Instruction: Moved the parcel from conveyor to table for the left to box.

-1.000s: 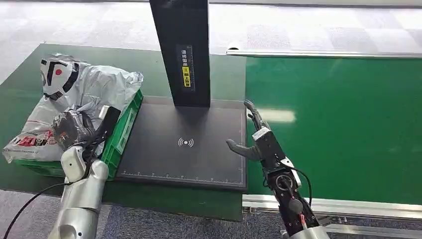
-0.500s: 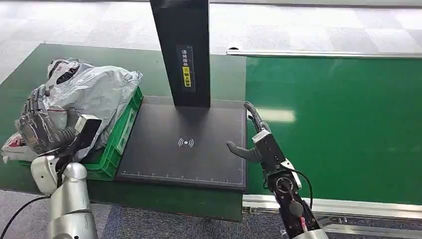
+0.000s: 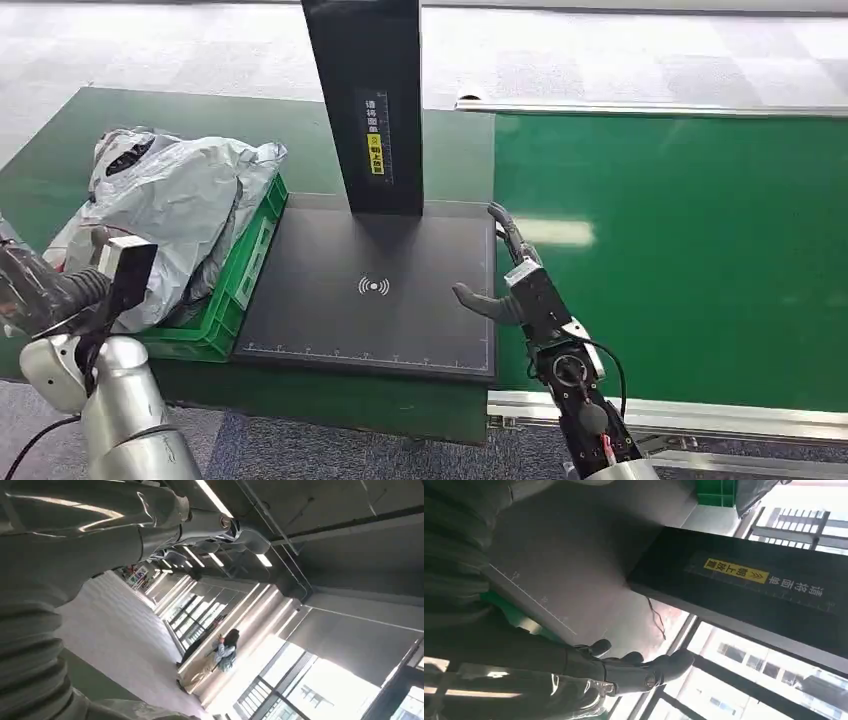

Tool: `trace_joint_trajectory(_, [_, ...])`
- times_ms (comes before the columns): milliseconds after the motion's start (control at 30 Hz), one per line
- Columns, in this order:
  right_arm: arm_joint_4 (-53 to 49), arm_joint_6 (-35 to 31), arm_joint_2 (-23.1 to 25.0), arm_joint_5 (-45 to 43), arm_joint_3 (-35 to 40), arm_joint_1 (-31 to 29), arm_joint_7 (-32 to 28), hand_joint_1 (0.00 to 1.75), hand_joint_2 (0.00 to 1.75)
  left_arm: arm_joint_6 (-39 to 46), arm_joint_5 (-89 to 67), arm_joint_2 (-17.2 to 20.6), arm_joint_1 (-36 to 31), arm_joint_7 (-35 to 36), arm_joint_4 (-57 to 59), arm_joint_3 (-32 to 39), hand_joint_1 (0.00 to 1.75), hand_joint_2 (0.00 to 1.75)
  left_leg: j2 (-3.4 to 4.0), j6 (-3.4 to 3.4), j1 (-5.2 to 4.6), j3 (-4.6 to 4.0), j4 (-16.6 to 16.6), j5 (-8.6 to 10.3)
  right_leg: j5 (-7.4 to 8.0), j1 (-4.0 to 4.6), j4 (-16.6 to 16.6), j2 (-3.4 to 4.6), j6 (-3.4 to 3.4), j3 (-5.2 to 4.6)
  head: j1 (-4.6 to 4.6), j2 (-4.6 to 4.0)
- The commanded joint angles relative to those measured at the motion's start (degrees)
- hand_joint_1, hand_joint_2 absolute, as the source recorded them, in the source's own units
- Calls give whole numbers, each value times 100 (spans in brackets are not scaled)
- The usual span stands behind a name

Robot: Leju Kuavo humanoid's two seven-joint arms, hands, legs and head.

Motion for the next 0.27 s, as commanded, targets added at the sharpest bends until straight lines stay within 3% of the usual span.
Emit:
trace_joint_trajectory(33, [281, 31, -34, -15, 109, -235, 16, 0, 175, -4, 2, -88, -165, -2, 25, 328, 0, 175, 3, 4, -2, 13, -3, -4, -3, -1, -3, 4, 0, 11, 0, 0])
trace_joint_trajectory(267, [321, 41, -14, -6, 132, -258, -7, 0, 175, -4, -368, -88, -209, -2, -47, 576, 0, 175, 7, 3, 0, 8, -2, -2, 1, 0, -3, 7, 0, 5, 2, 0])
